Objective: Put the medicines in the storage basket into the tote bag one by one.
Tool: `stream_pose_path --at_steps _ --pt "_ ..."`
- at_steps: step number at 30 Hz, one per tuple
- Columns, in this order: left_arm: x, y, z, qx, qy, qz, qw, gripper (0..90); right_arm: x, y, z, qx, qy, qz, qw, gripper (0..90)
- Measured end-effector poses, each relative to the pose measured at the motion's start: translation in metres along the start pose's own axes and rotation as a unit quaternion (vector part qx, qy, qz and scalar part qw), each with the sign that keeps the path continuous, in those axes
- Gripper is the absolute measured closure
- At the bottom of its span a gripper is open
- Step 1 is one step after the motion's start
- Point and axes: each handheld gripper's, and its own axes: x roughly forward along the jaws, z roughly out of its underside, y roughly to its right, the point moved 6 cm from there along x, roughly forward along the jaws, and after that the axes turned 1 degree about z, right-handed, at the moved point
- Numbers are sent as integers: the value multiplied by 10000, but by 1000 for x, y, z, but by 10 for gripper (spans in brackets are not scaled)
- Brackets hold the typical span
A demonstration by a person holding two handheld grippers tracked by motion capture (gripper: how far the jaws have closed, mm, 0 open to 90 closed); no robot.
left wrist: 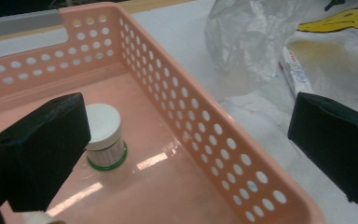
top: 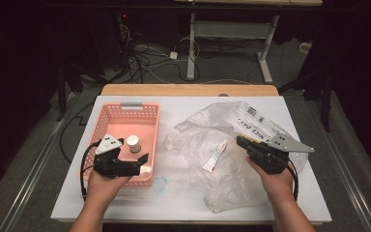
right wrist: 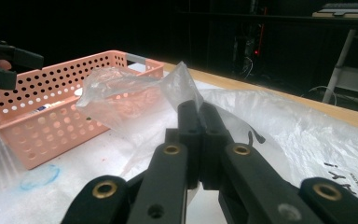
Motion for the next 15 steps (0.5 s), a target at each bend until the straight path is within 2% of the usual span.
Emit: stream_pose_path --at_steps 9,15 --pt "-10 -18 2 -224 57 -143 9996 0 0 0 0 17 -5 -10 10000 900" --pt "-11 -17 0 -227 116 -151 9996 0 0 0 1 25 -21 3 10000 900"
